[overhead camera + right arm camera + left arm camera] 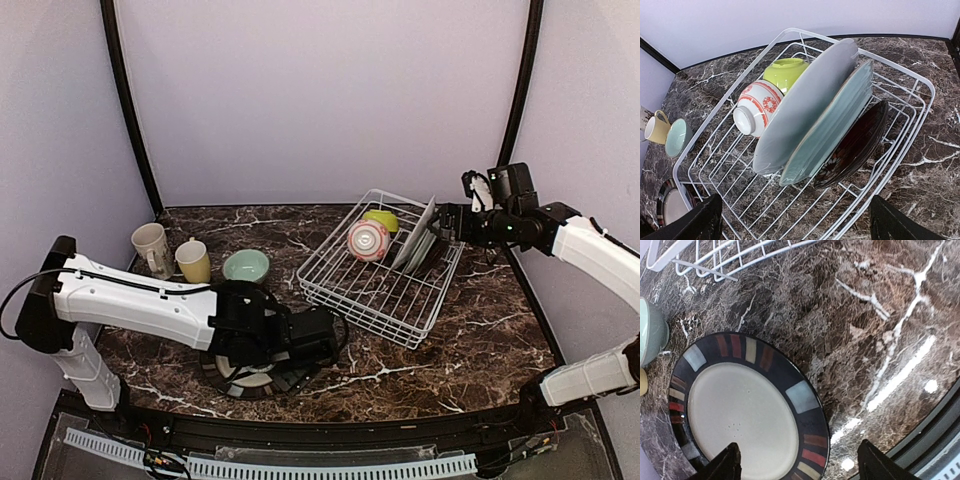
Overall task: Unload the mixed dishes from the dish rack
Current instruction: Place the plate on the plate, then grab the plate from the dish rack.
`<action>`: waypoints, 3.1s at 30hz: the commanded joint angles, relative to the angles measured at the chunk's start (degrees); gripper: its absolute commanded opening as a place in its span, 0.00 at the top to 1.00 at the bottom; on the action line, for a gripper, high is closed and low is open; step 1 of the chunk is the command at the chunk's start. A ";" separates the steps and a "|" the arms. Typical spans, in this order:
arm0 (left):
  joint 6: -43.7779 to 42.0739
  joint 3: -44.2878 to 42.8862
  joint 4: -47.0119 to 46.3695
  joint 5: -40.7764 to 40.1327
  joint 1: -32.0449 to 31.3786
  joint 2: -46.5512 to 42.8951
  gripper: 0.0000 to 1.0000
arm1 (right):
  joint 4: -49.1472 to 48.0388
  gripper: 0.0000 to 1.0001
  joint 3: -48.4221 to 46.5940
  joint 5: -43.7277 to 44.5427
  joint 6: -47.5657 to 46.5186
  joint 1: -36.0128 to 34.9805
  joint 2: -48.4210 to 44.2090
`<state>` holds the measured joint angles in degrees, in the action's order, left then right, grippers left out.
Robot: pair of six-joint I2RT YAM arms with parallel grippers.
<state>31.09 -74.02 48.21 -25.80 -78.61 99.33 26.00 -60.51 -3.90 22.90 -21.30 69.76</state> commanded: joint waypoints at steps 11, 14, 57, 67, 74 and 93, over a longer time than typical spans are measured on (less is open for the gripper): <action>-11.53 1.88 -26.34 19.51 13.23 -15.32 0.09 | 1.11 0.01 0.56 6.94 -3.20 0.29 -5.21; -11.99 0.27 -33.09 24.36 17.60 -13.98 0.09 | 1.44 0.01 0.84 8.42 -4.30 0.37 -6.01; -19.70 -53.04 -45.78 32.91 24.51 39.05 0.58 | 0.71 0.01 12.96 -3.84 -8.54 15.32 -19.45; -23.28 -56.52 -46.28 27.55 22.66 43.82 0.70 | 0.90 0.01 13.06 -3.26 -8.76 15.32 -19.75; -25.12 -60.70 -46.78 26.81 22.62 47.45 0.74 | 0.86 0.01 13.40 -2.86 -9.01 15.32 -20.09; -27.84 -64.26 -43.10 27.45 22.53 44.02 0.99 | 0.91 0.01 13.58 -2.70 -8.74 15.31 -20.86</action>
<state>3.64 -136.81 3.46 -0.01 -55.79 148.38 27.20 -47.48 -7.25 14.59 -6.20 49.67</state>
